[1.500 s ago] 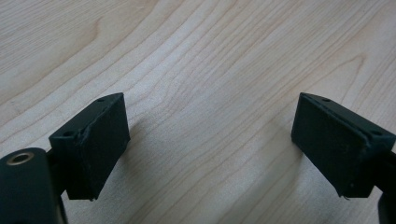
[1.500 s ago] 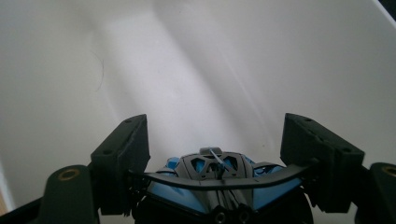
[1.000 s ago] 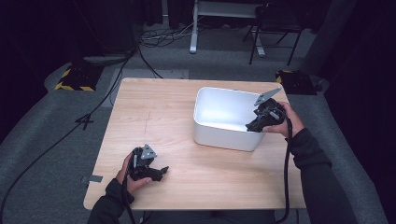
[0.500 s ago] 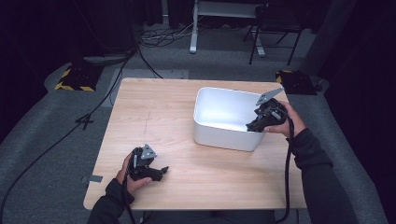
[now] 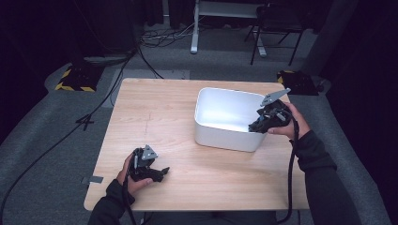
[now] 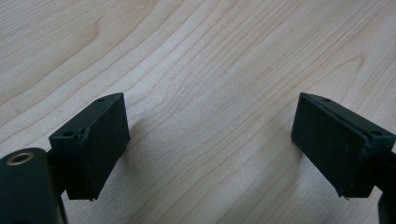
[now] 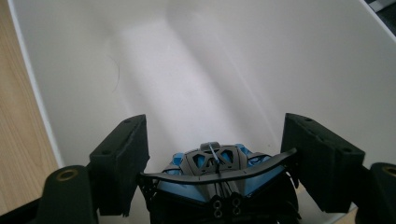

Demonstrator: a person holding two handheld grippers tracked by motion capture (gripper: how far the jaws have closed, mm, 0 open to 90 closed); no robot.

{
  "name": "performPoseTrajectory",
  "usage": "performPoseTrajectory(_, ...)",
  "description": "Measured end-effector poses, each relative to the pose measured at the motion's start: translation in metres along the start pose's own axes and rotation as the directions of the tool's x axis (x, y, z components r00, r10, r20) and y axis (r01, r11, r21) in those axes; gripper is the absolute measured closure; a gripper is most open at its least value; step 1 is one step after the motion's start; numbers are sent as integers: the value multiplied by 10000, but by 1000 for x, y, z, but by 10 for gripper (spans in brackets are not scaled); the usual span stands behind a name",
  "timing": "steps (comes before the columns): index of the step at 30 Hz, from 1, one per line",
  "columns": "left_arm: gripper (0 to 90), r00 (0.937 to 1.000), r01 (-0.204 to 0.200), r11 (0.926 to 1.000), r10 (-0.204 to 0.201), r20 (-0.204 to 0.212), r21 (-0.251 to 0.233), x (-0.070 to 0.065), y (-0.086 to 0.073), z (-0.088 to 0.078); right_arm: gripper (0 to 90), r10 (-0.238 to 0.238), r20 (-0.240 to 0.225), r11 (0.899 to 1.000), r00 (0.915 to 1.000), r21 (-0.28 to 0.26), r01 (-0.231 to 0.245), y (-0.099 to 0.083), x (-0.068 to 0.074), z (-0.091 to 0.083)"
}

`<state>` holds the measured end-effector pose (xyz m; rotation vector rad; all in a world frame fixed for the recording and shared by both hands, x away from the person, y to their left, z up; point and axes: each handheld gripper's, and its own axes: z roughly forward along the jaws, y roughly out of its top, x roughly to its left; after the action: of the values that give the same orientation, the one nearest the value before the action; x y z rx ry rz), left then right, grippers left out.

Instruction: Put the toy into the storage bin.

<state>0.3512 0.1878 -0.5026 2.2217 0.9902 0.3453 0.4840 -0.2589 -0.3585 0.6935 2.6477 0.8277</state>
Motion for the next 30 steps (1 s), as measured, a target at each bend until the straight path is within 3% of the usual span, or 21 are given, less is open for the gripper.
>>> performPoseTrajectory(5,116,10000,3,10000,-3,-3,0,0,0,0,242,-10,-24,9998,10000,-203,10,0,1,-5)
performPoseTrajectory(9,116,10000,-2,10000,2,0,1,0,0,0,265,263,-71,9960,9996,-855,-268,-1,0,-13)
performPoseTrajectory(22,116,10000,53,10000,-54,-51,-47,0,0,0,286,105,64,9971,9999,-759,-100,-3,2,-15)
performPoseTrajectory(30,112,9999,40,10000,-40,-102,-42,-1,0,1,284,97,153,9939,9998,-1103,-80,-3,3,-20)
